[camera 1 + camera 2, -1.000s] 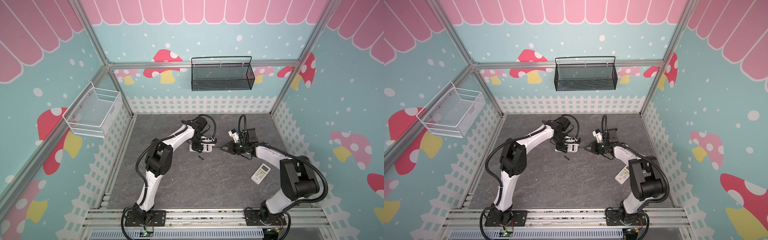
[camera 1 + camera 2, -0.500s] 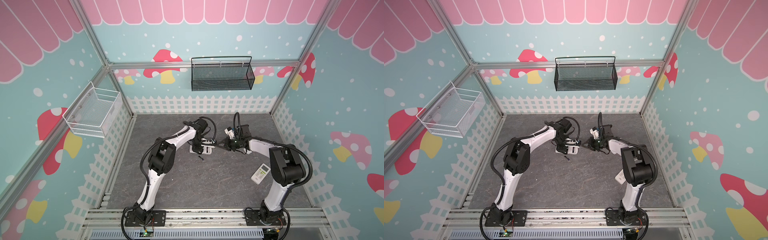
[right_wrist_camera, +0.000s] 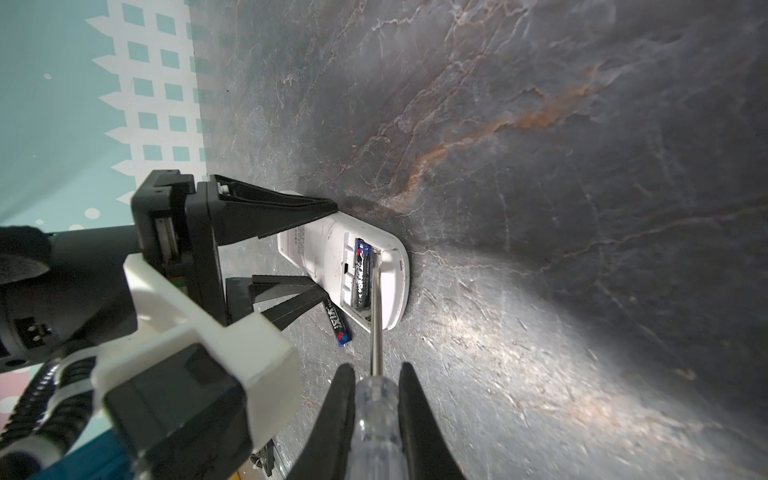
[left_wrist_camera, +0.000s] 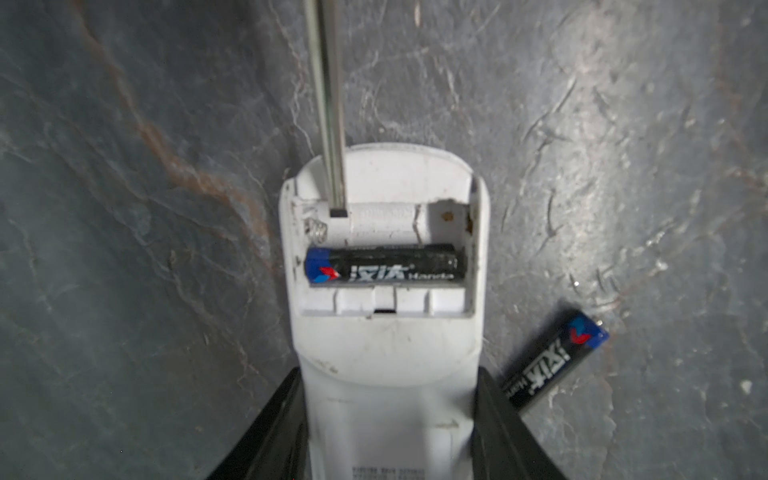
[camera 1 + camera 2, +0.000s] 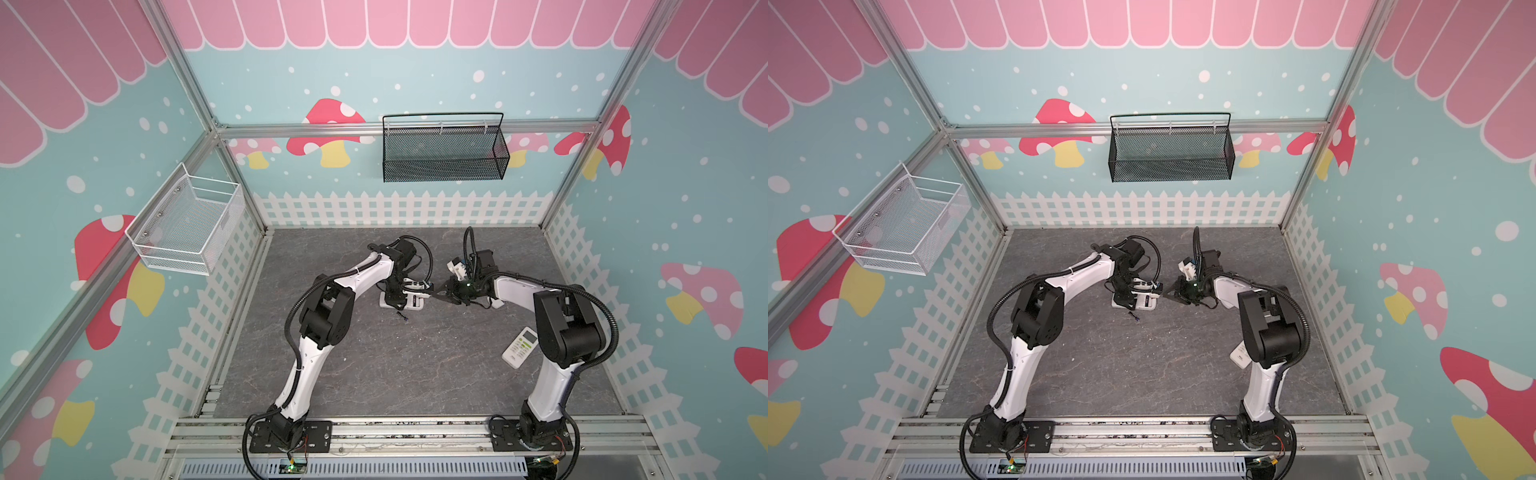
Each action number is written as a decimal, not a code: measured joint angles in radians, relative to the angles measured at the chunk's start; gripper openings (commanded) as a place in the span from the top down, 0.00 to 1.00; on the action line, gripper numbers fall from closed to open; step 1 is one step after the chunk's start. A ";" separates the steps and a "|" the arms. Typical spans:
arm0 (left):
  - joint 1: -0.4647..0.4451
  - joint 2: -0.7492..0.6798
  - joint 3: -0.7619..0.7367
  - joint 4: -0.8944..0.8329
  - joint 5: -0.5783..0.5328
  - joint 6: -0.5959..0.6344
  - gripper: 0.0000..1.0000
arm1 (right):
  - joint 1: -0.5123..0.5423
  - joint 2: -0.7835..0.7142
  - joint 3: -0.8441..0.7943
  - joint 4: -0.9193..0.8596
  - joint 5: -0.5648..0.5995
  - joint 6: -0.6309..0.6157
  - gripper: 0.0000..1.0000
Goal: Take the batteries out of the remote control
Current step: 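Pry the second battery out with the screwdriver while the left gripper tips the remote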
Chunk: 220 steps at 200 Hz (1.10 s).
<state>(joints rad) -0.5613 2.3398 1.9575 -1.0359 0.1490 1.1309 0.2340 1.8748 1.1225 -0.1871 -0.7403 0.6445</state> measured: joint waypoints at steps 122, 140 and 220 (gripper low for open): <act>0.000 0.004 0.002 0.000 -0.003 0.004 0.97 | 0.021 0.075 0.034 0.017 -0.046 -0.017 1.00; 0.000 0.003 0.002 0.000 -0.003 0.007 0.97 | 0.018 0.080 0.020 0.051 -0.065 -0.019 1.00; -0.002 -0.041 -0.081 0.084 -0.025 0.000 0.97 | 0.008 0.079 -0.028 0.150 -0.103 -0.004 1.00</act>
<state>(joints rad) -0.5636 2.2990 1.8763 -0.9524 0.1238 1.1305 0.2420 1.9541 1.0946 -0.0376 -0.8429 0.6407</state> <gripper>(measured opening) 0.523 0.172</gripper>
